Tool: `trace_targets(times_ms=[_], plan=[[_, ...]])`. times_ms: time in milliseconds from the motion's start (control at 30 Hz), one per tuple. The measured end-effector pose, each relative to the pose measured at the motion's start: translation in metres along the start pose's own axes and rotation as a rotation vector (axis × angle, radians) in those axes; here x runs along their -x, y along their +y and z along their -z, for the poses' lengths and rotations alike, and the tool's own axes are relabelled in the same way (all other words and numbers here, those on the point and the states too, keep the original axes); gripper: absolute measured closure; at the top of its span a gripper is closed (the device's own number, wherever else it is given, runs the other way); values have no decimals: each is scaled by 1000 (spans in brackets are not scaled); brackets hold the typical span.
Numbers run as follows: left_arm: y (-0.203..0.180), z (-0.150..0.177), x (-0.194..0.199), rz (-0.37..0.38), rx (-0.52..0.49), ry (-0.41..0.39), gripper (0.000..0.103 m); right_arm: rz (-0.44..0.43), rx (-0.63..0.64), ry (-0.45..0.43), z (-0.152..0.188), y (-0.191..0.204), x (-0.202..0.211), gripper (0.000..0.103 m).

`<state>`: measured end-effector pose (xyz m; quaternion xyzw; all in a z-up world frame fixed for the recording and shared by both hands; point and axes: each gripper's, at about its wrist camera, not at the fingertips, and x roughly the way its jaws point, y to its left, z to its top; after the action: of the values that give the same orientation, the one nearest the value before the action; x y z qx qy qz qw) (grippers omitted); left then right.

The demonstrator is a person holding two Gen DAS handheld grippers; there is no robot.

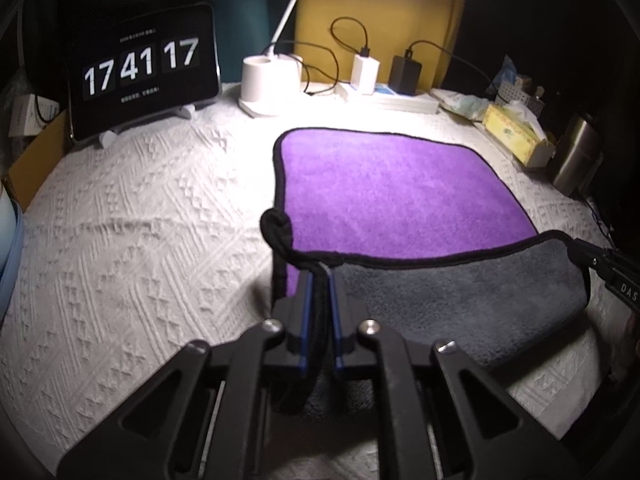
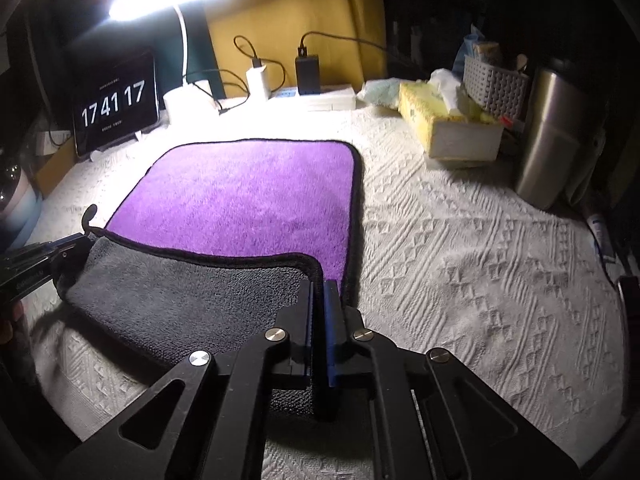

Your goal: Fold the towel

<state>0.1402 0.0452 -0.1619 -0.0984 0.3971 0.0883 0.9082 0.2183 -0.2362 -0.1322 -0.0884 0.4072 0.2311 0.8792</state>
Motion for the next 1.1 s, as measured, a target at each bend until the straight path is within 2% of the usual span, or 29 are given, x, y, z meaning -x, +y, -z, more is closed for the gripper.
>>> trace_targets(times_ms=[533,800,1100], plan=[[-2,-21,23,-5,-1,-82,95,16,18,-94,-21,1,30,98],[-1,-38,25,-43,-13,-122,95,18,26,-126,-33,-1,31,98],[1,-55,17,-58,-12,-131,95,22,32,-143,-49,-3,22,98]])
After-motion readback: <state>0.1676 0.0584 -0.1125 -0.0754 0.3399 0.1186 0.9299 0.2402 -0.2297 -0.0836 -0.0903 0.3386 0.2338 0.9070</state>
